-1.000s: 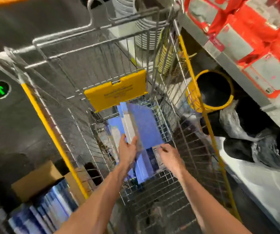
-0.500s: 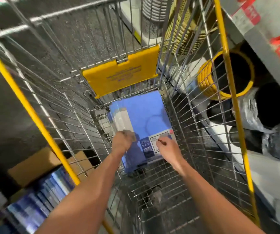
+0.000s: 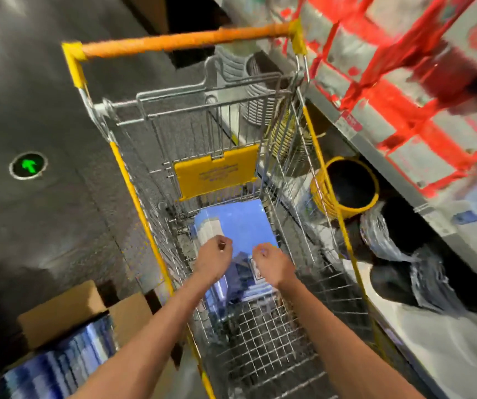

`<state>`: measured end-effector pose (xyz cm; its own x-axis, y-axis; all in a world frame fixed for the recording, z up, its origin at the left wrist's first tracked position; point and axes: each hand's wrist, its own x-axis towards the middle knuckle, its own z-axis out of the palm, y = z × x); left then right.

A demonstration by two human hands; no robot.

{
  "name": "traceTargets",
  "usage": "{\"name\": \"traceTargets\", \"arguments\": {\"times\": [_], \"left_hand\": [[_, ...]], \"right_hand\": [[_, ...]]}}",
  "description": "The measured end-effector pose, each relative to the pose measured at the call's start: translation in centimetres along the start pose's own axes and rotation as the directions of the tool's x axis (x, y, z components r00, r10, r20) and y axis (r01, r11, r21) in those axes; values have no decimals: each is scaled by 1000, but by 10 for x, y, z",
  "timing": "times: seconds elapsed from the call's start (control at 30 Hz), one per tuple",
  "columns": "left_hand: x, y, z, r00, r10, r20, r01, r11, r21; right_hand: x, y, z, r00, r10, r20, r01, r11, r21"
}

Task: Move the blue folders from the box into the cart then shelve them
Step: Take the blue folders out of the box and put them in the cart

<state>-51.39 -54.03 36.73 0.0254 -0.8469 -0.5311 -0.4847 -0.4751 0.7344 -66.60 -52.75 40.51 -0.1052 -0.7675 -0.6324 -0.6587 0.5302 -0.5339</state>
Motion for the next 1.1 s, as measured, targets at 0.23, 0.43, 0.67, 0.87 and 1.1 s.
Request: {"name": "traceTargets", "arguments": {"times": [0.23, 0.43, 0.67, 0.87, 1.1], "left_hand": [[-143, 12, -27, 936, 245, -255, -279, 954, -107], [-275, -35, -54, 876, 209, -435, -257, 965, -53], [-377, -116, -91, 776, 44, -630, -119, 990, -78], [-433, -198, -116, 743, -146, -653, 21, 981, -195], [-463, -323, -155, 742, -291, -604, 160, 951, -263]], "right_hand": [[-107, 5, 4, 975, -221, -10, 217, 949, 227], [-205, -4, 49, 915, -400, 48, 379, 895, 235], [-288, -17, 139, 814, -512, 275, 464, 858, 222], [-324, -13, 221, 769, -482, 420, 451, 874, 179], [-342, -24, 342, 759, -370, 537, 404, 913, 58]]}}
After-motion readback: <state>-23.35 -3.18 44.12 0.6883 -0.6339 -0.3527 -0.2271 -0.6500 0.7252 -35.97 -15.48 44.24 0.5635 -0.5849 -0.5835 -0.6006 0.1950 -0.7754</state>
